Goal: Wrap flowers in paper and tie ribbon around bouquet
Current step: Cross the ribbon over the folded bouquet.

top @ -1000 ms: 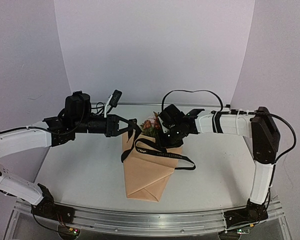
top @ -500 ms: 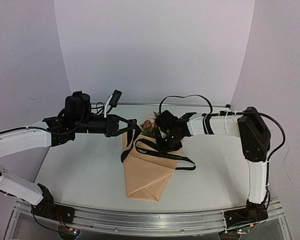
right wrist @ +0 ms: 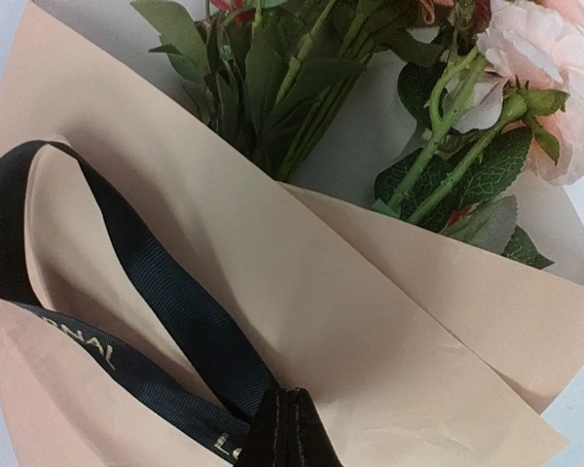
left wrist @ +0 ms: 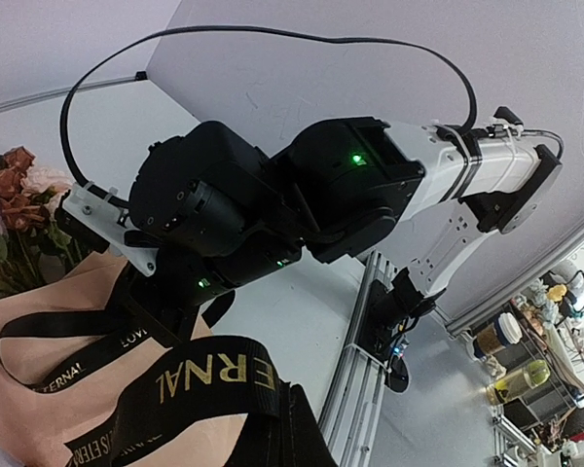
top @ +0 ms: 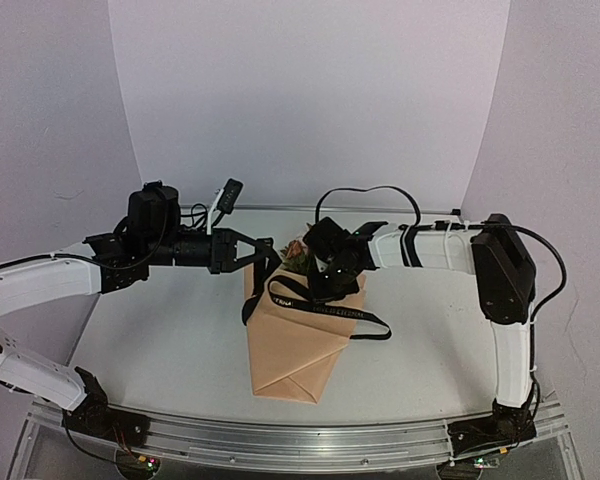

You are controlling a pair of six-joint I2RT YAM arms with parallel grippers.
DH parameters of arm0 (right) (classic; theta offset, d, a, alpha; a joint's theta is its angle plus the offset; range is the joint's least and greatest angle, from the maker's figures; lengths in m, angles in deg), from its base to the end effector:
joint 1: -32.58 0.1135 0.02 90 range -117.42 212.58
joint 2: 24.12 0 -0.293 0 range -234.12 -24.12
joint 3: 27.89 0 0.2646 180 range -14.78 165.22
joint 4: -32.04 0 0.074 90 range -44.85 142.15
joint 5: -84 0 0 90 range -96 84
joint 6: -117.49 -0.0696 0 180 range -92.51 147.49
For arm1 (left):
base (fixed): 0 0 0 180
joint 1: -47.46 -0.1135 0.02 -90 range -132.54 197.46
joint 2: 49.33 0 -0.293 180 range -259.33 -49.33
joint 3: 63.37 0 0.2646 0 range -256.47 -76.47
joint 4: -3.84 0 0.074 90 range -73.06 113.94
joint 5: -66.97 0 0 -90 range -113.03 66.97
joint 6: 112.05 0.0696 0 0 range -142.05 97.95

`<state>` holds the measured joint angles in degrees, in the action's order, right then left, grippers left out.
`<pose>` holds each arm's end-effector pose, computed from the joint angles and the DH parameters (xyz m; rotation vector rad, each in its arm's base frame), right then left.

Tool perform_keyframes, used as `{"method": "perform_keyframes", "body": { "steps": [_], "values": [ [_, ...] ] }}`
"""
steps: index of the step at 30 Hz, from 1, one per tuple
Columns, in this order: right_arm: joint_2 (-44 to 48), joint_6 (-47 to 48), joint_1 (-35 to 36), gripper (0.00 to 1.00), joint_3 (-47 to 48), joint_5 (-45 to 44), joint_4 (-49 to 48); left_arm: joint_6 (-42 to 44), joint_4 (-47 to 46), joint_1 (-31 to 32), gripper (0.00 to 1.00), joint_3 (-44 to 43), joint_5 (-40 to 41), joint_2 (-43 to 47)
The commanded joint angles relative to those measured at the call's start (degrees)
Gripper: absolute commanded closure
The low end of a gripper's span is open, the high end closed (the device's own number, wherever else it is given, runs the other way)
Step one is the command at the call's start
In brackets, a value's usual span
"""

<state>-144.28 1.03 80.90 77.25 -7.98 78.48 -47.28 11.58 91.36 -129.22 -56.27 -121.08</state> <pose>0.3285 0.3654 0.1721 -0.5003 2.6533 0.3799 0.2041 -0.2493 0.3334 0.7646 1.8419 -1.3434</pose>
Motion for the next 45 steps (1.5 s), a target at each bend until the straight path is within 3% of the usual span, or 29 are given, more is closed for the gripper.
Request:
{"method": "perform_keyframes", "body": {
  "steps": [1,11,20,28,31,38,45],
  "values": [
    [4.8,-2.2,-0.1,1.00,4.7,1.2,1.0,1.8,-0.8,-0.2,1.00,-0.4,-3.4,0.8],
    [8.3,-7.5,-2.8,1.00,8.9,10.4,1.4,2.3,-3.0,-0.1,1.00,-0.2,-8.9,-2.4],
    [6.3,-11.9,-5.1,1.00,17.1,19.2,1.5,6.5,-3.4,2.9,1.00,-8.3,-8.0,-15.2],
    [4.5,-15.1,-5.7,1.00,22.8,24.4,1.5,10.0,-3.2,3.6,1.00,-16.3,7.0,-26.5],
    [4.3,-15.3,-5.8,1.00,24.0,23.9,2.6,9.5,-6.9,3.9,1.00,-16.6,12.2,-29.6],
    [6.0,-14.5,-7.7,1.00,20.6,24.7,3.9,6.1,-9.0,4.3,0.98,-17.2,19.0,-34.3],
    [6.1,-14.3,-7.7,1.00,18.0,26.4,4.1,2.7,-10.5,4.2,0.72,-16.7,20.3,-35.1]
  ]
}}
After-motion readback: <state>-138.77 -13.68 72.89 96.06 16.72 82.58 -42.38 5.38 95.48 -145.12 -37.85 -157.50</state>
